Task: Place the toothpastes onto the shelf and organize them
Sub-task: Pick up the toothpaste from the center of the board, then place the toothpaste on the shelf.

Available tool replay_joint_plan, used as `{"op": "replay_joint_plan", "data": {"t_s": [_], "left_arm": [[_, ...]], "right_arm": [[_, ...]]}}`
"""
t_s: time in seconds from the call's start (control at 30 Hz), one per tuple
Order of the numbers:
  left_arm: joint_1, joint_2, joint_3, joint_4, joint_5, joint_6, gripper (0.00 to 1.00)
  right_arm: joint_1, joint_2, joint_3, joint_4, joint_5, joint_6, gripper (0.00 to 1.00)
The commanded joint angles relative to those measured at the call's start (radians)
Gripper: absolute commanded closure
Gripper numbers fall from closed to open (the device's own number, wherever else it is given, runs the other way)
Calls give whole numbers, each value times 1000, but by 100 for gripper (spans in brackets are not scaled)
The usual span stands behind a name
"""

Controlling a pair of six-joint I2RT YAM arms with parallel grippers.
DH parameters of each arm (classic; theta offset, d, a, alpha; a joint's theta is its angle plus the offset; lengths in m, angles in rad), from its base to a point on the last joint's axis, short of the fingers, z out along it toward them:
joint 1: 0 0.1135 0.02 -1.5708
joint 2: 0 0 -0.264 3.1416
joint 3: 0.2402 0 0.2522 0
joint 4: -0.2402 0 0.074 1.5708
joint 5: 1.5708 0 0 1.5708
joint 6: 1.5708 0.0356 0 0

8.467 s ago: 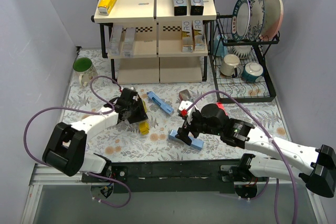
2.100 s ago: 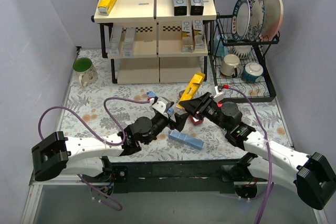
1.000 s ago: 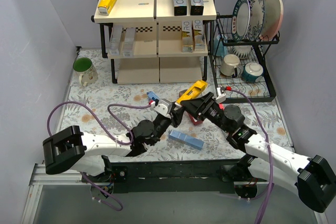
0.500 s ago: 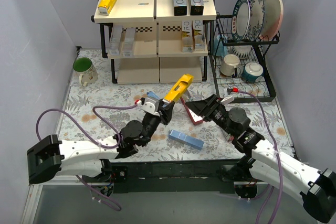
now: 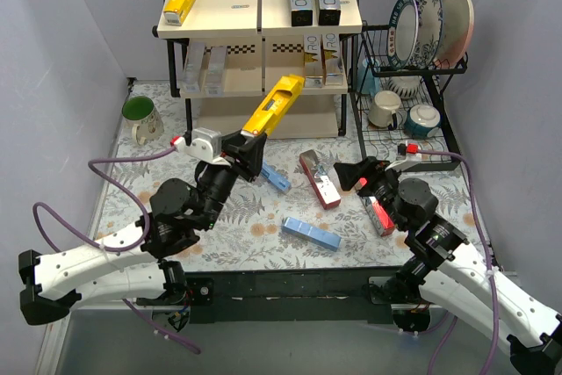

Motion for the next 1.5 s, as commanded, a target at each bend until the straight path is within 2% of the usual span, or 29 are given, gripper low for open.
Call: {"op": "replay_joint_plan", "data": {"t_s": [0.0,0.17,0.3,0.43,0.6,0.77,0.9,1.0,1.2,1.47], "left_arm": [[13,43,188,-162,15,55,79],[46,178,490,-335,17,53,80],[123,258,642,-435,31,21,80],[282,323,738,-501,130,-16,80],[408,392,817,-515,216,-10,79],[606,493,977,-567,348,-39,79],[799,645,1119,-632,527,-102,78],[891,749,1236,-685,625,-143,77],[964,823,1284,-682,695,-159,76],[973,846,1239,-687,730,-139,70]], "right_arm": [[-3,1,75,-46,76,-152,13],[-3,30,93,-101,40,-184,13],[-3,40,87,-109,17,-189,13],[-1,53,87,-109,-6,-201,13],[-3,64,92,-106,-28,-221,13],[-3,89,92,-95,-66,-233,13],[-3,95,98,-84,-88,-259,13],[-3,98,99,-83,-95,-279,13],[-3,107,95,-74,-117,-311,13],[-3,115,76,-57,-140,-317,14]]}}
